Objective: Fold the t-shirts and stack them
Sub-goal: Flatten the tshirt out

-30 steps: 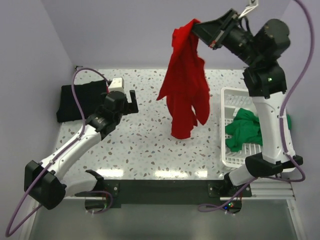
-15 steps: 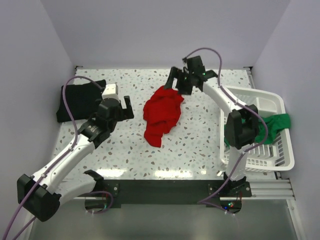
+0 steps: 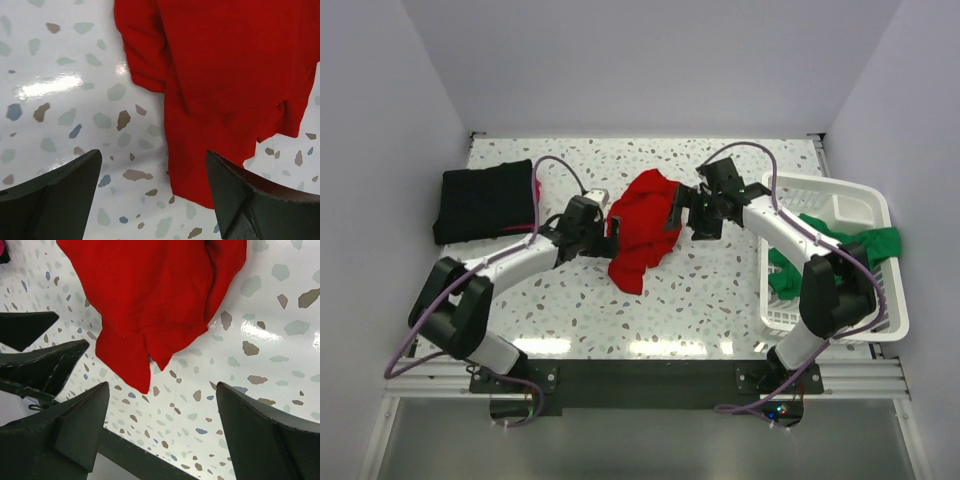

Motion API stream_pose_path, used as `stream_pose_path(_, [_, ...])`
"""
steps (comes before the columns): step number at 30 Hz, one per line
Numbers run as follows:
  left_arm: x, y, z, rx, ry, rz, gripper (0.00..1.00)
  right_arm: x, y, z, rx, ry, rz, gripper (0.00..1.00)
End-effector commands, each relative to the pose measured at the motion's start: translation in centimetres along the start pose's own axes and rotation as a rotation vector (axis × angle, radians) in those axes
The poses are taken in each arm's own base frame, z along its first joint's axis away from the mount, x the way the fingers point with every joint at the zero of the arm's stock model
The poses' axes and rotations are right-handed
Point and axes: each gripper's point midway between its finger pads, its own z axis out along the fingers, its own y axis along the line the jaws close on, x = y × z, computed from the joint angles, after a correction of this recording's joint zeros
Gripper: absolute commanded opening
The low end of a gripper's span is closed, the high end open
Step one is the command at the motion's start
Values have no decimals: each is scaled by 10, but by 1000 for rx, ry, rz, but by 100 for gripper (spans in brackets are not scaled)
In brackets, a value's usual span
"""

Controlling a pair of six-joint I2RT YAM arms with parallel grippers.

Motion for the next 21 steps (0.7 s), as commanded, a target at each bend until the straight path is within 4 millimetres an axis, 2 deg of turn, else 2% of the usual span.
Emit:
stream_pose_path(1, [-37, -34, 11, 153, -68, 27, 88, -7, 3, -6, -9, -47, -8, 90])
stream_pose_path(3, [-32, -36, 24, 162, -33, 14, 84, -7, 4, -8, -9, -46, -13, 90])
stream_pose_path(6, [-31, -43, 31, 199, -19, 3, 77, -6, 3, -8, -6, -40, -15, 90])
stream_pose_path(13, [-34, -54, 31, 257, -33, -22, 70, -1, -1, -3, 8, -5, -18, 90])
stream_pose_path(17, [-24, -59, 40, 288, 10, -29, 64, -2, 1, -1, 2, 6, -18, 90])
stream_pose_path(21, [-26, -62, 48, 303, 0, -20, 58, -2, 1, 0, 1, 10, -19, 90])
